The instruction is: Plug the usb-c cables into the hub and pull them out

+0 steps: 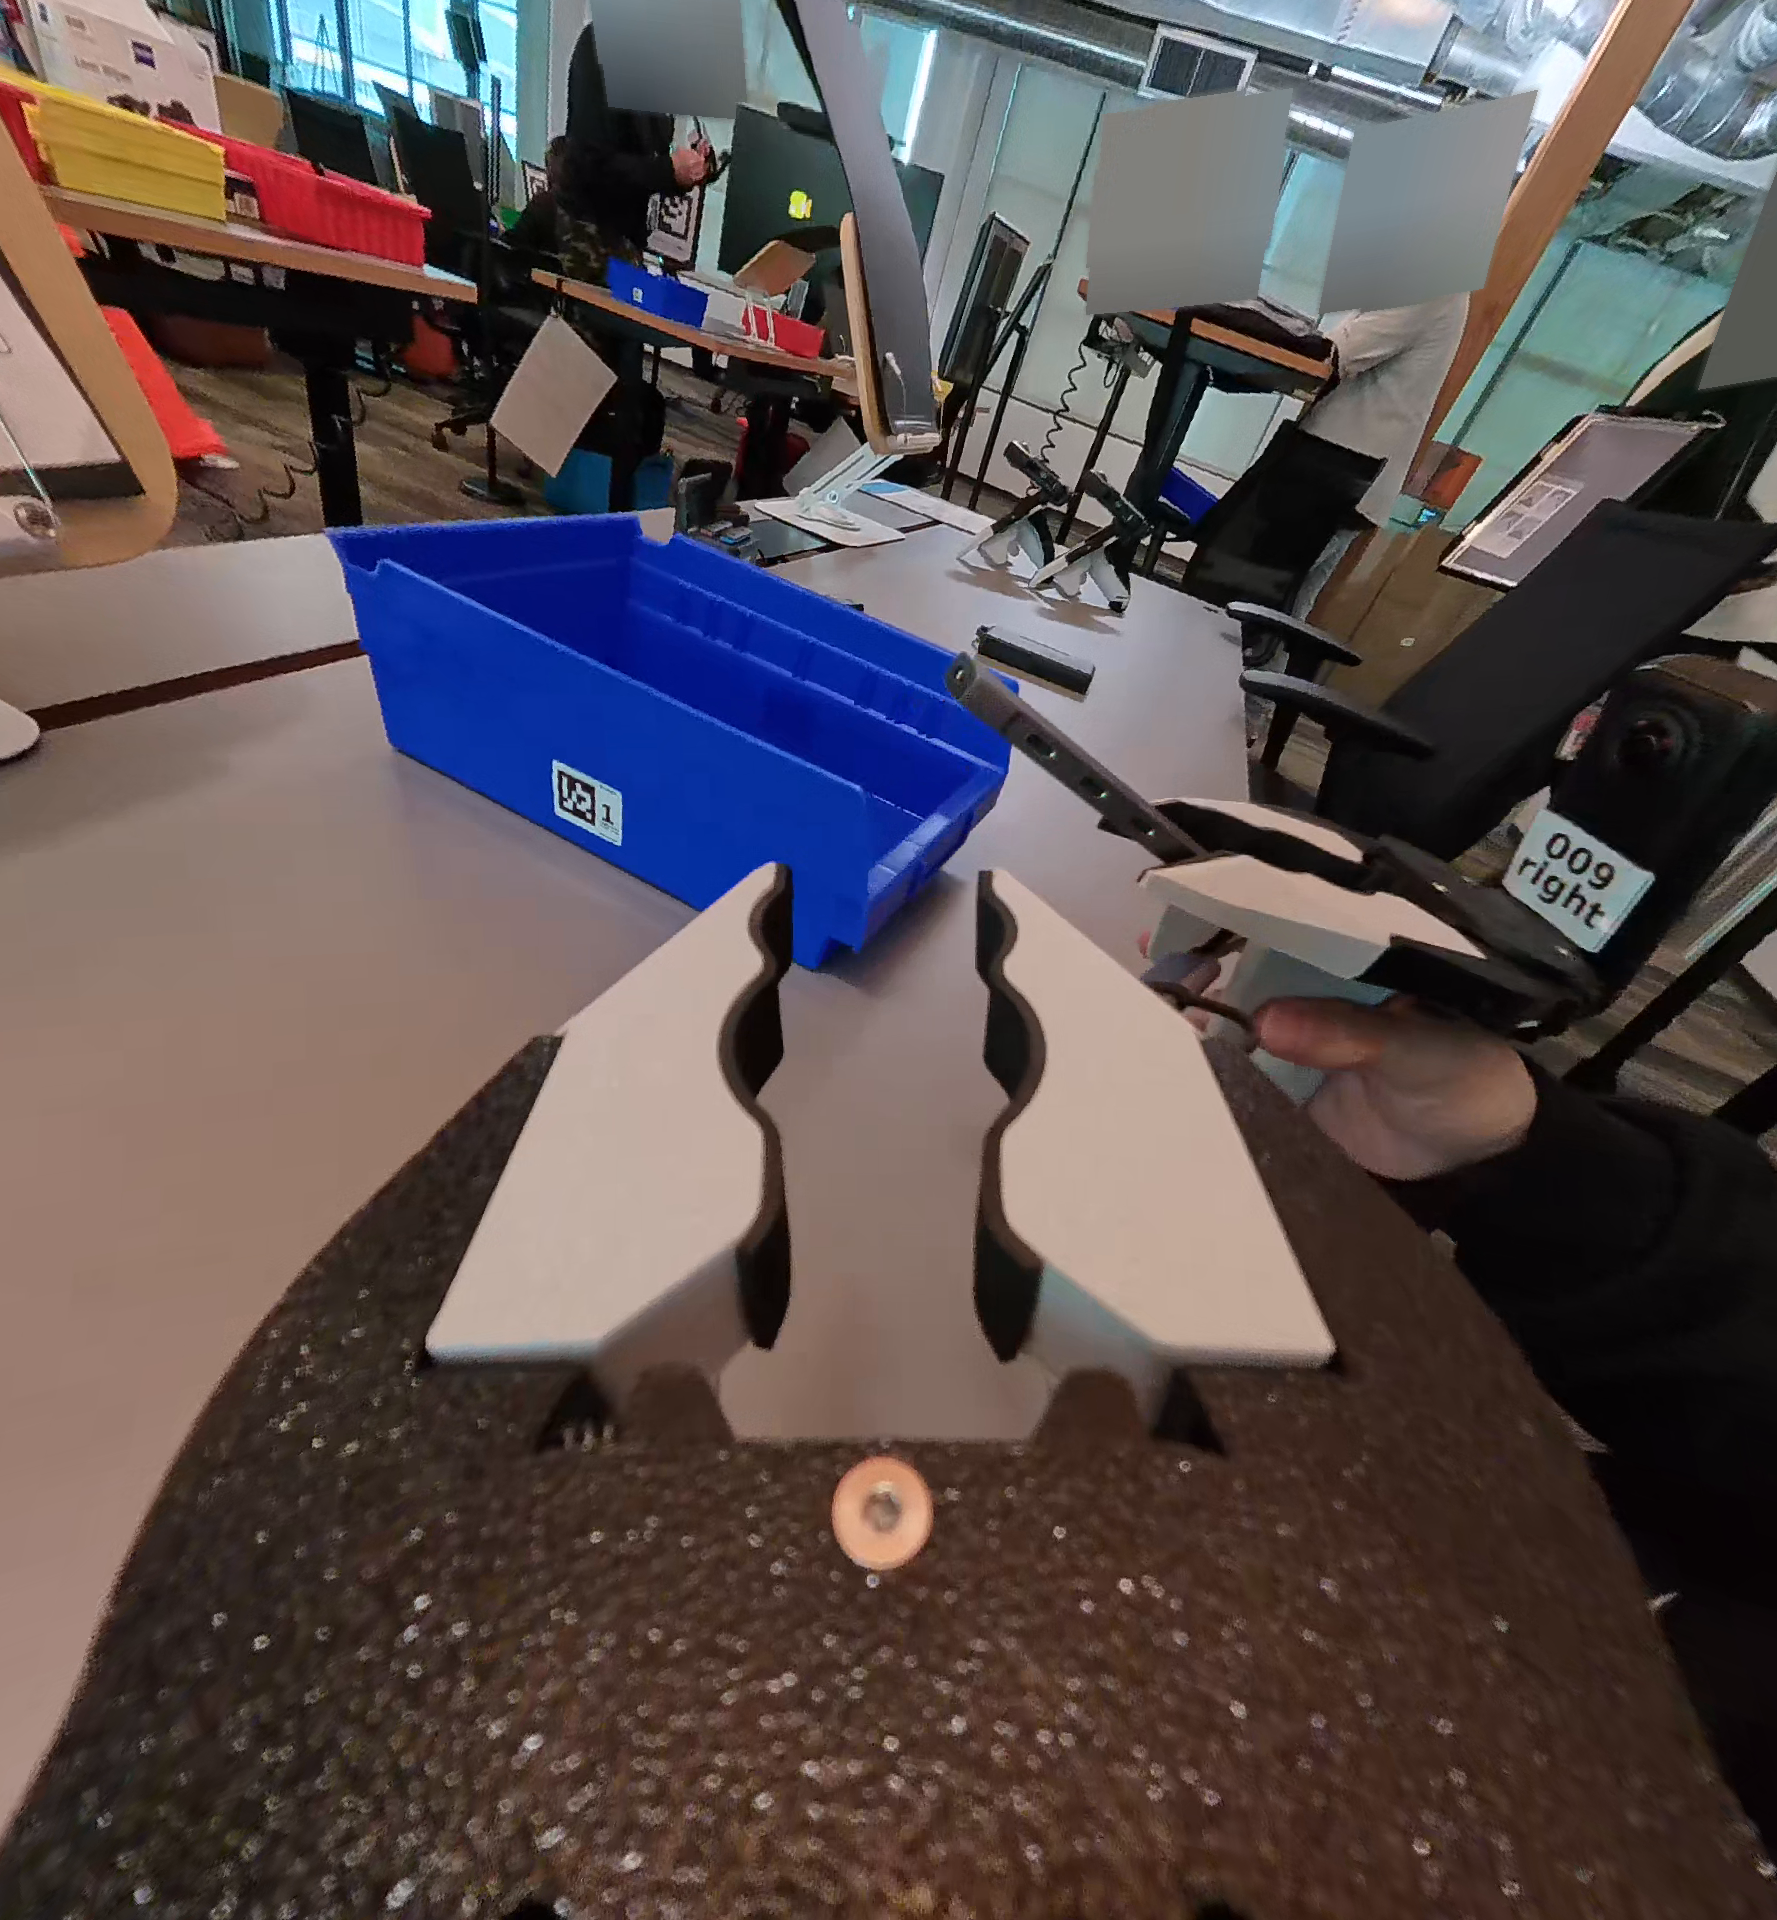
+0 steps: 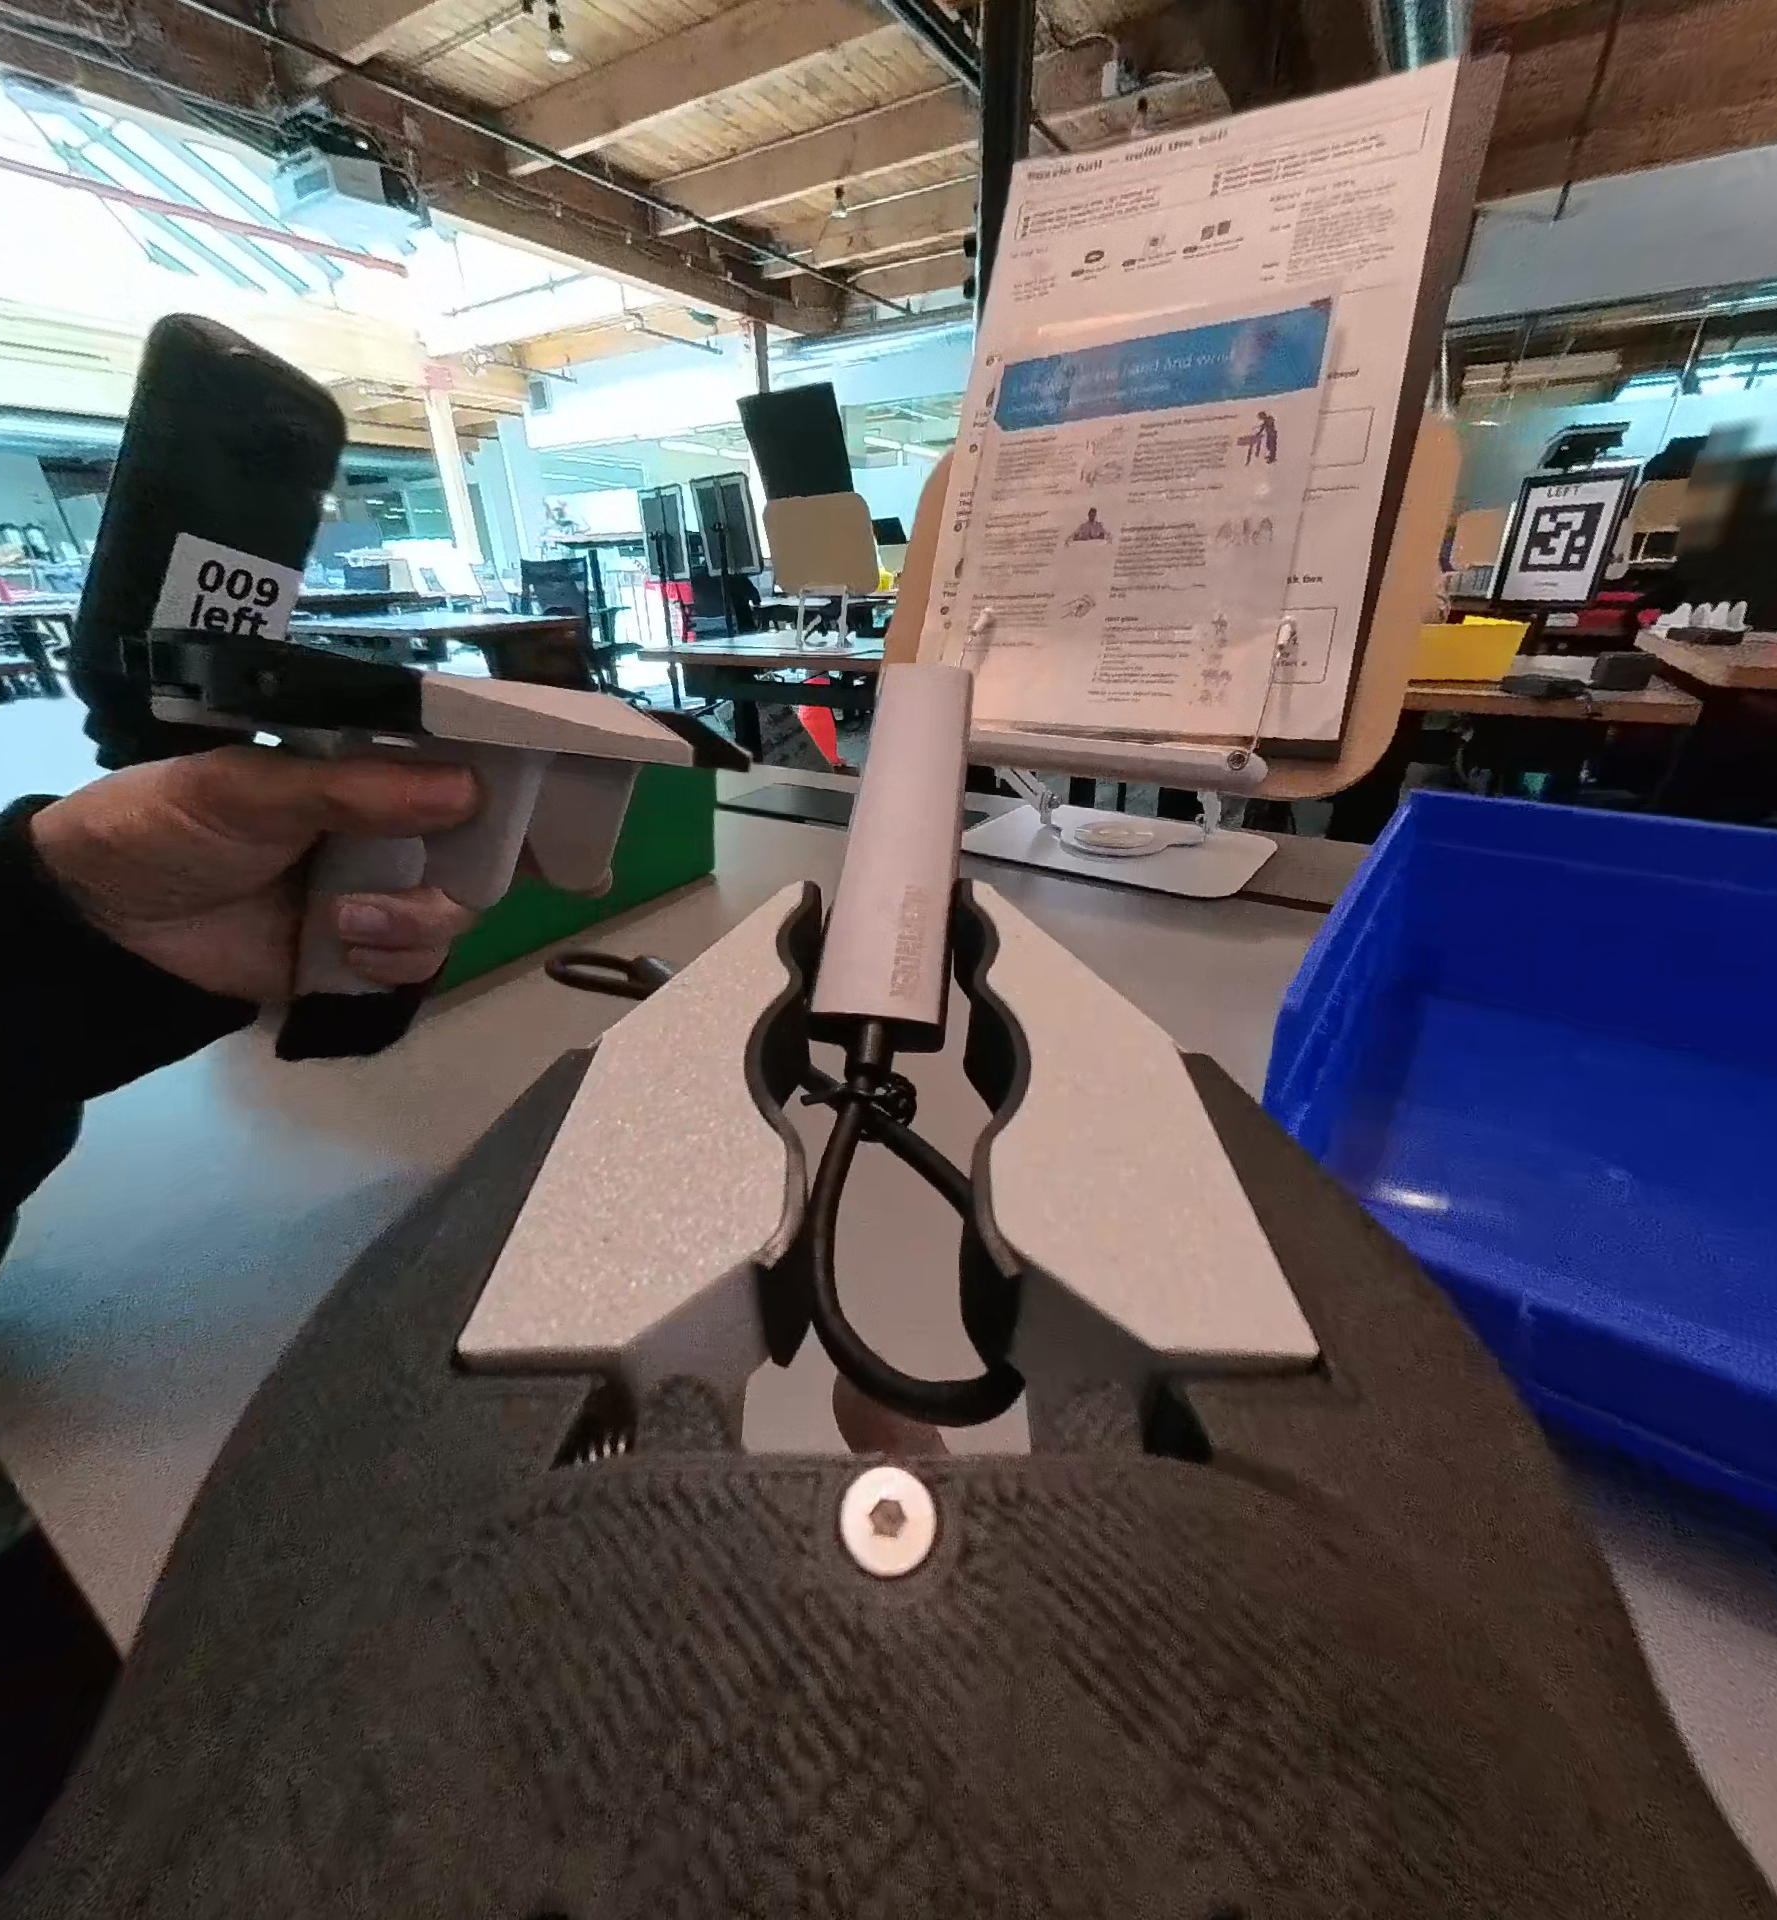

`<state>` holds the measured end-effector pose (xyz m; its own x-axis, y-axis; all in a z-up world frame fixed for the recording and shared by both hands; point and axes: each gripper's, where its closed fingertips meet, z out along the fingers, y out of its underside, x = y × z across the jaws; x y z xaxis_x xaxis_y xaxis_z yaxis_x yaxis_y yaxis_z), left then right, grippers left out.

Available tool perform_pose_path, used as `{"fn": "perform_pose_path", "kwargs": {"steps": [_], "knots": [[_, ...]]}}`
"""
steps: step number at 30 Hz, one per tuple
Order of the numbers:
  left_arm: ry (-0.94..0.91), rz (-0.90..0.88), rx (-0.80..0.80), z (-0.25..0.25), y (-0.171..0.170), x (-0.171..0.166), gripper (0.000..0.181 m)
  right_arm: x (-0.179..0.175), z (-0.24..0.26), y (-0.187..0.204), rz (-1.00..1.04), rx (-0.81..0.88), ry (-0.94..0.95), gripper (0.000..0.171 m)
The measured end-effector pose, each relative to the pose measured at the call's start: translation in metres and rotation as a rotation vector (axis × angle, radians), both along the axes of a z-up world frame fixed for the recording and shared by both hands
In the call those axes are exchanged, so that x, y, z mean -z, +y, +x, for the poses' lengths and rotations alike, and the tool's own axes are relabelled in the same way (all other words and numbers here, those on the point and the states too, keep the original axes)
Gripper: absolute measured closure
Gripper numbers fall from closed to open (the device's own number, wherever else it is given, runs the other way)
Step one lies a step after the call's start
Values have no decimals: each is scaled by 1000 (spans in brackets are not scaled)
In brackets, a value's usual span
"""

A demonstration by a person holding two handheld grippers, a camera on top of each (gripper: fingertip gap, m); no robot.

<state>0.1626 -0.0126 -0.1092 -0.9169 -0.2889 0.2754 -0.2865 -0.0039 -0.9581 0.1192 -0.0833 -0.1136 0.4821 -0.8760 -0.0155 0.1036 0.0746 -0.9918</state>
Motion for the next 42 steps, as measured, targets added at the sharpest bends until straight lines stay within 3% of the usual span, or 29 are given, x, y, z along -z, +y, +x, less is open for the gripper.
{"fn": "perform_pose_path", "kwargs": {"steps": [3,8,16,26,34,42], "knots": [[-45,13,-34,2,5,-3,148,-3,-5,-2,-57,4,-2,147],[-23,14,-31,-3,13,-12,139,-18,-20,-17,10,26,-24,147],[-47,26,-165,19,41,-11,135,-24,-16,-36,-16,89,-24,147],[-147,98,-320,39,51,5,106,-33,-10,-60,42,104,-29,147],[-160,165,-321,25,41,17,83,-34,-8,-51,54,60,-23,147],[-120,166,-312,4,56,11,80,-55,-13,-36,51,45,-49,147]]}}
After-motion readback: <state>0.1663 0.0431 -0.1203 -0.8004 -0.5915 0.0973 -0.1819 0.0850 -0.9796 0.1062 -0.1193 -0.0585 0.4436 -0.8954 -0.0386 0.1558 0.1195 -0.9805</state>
